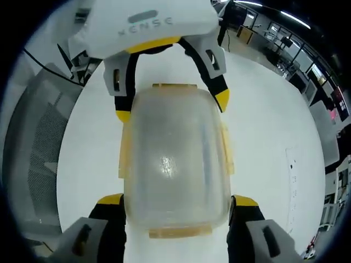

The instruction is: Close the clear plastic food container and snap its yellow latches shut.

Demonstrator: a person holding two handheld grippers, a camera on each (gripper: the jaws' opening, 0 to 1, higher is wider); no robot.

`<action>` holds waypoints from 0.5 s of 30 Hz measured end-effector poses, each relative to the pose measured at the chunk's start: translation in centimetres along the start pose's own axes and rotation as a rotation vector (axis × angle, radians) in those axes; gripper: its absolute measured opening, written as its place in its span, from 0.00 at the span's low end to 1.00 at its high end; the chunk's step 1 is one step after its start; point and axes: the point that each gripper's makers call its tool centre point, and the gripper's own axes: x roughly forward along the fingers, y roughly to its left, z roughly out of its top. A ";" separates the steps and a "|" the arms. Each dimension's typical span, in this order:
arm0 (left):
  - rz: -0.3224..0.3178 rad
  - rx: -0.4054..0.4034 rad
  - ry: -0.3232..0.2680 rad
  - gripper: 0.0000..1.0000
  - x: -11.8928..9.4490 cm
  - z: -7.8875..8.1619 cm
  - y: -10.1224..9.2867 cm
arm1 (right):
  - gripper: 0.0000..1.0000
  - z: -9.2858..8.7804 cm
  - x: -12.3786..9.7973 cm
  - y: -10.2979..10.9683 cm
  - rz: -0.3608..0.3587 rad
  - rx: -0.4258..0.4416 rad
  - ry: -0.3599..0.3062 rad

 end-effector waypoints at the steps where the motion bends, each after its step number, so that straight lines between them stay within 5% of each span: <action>1: 0.000 -0.001 -0.001 0.86 0.0 0.0 0.1 | 0.75 0.0 0.0 -0.1 0.001 -0.002 0.004; 15: 0.005 -0.009 -0.005 0.86 0.3 0.1 1.1 | 0.75 0.0 0.1 -1.3 0.001 -0.007 0.003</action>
